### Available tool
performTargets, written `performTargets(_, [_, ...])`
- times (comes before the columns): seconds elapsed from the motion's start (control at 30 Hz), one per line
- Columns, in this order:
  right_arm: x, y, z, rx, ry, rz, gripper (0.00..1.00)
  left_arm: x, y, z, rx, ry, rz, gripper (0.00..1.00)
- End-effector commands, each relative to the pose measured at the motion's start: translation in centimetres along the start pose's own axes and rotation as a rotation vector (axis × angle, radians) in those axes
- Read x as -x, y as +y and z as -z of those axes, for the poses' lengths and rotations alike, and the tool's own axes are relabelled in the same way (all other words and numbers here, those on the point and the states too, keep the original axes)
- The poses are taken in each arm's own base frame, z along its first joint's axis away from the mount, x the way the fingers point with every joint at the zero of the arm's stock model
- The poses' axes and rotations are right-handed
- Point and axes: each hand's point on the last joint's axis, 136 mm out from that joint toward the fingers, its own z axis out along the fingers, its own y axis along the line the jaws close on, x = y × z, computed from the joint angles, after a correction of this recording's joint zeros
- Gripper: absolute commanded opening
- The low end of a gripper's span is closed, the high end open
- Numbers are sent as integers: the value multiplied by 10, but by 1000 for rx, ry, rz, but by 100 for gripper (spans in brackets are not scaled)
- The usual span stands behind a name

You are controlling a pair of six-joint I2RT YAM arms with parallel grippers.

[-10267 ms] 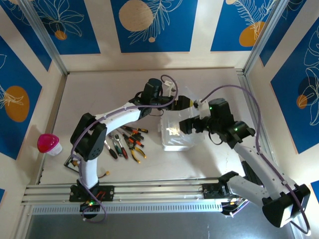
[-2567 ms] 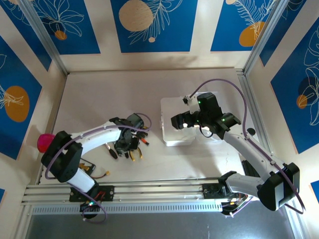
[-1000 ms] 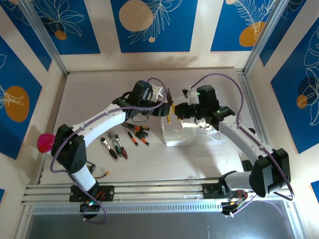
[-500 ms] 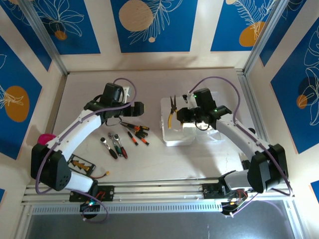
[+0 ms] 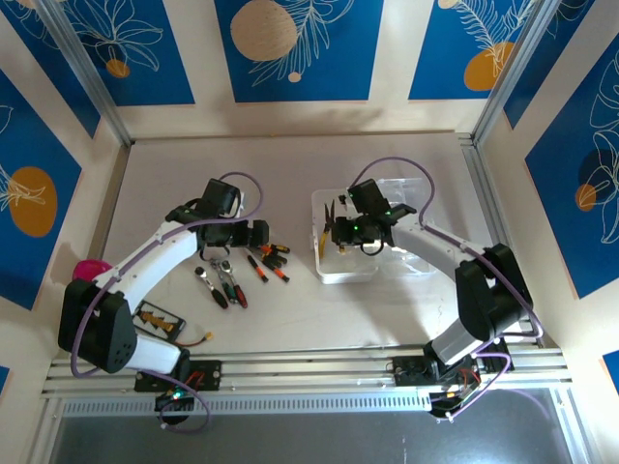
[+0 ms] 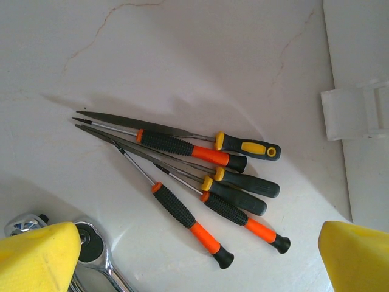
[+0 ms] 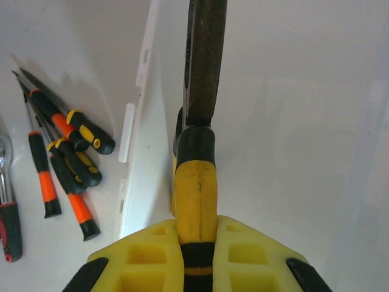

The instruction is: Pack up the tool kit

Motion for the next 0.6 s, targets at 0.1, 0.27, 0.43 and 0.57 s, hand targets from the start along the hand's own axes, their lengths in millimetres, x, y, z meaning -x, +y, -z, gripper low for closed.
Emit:
performTargets(0.1, [23,10,-10,-14,-59,-24,0,1,2,3,-7,-12,20,100])
performTargets(0.27, [24,11,-17,-25,-52,-25,9,0,3,3,-6,-14,20,100])
performTargets(0.43, [28,12,-17,-37,-49,-30,26,0,3,2,-8,-14,22,100])
performTargets(0.57, [36,17,-12,-38,-61,-23,29,-1,5,2,4,-11,23,100])
